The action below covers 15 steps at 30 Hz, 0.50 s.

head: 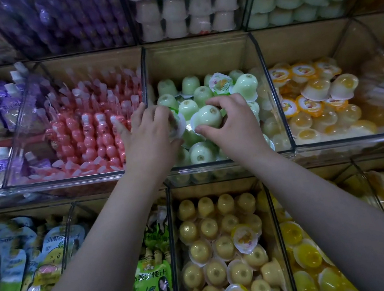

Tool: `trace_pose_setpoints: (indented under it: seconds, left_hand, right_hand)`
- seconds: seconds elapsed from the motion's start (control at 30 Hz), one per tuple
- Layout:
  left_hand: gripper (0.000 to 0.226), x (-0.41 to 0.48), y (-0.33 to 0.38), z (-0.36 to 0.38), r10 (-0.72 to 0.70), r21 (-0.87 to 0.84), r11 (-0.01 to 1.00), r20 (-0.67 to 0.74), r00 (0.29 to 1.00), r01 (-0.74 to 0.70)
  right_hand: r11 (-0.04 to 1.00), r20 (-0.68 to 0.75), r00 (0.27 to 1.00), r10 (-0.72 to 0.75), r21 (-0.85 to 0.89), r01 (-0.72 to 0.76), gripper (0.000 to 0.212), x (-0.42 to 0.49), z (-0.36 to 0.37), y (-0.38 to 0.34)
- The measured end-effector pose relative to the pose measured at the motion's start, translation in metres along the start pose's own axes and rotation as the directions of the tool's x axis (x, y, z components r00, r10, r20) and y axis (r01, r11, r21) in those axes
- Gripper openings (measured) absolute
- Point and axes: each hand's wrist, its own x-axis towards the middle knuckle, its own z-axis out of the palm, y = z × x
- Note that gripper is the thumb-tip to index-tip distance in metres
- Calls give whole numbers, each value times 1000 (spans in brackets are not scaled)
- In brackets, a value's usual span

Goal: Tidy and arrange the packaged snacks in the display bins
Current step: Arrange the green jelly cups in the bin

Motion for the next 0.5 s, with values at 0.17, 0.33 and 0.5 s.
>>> trace_pose_setpoints:
  seconds: [0.17,0.33,0.5]
  left_hand:
    - [38,3,-2,-5,27,14,1000,48,998,-28]
    - [49,2,-1,-10,26,99,994,132,991,-40]
    - [26,4,4,-9,1,242,968,246,969,-63]
  right_hand:
    - [1000,3,1000,6,7,-6,55,0,0,-1]
    - [1000,7,1000,14,1,-14,55,0,-1,-2]
    - [1000,8,1000,17,-3,-17,54,-1,-1,-2]
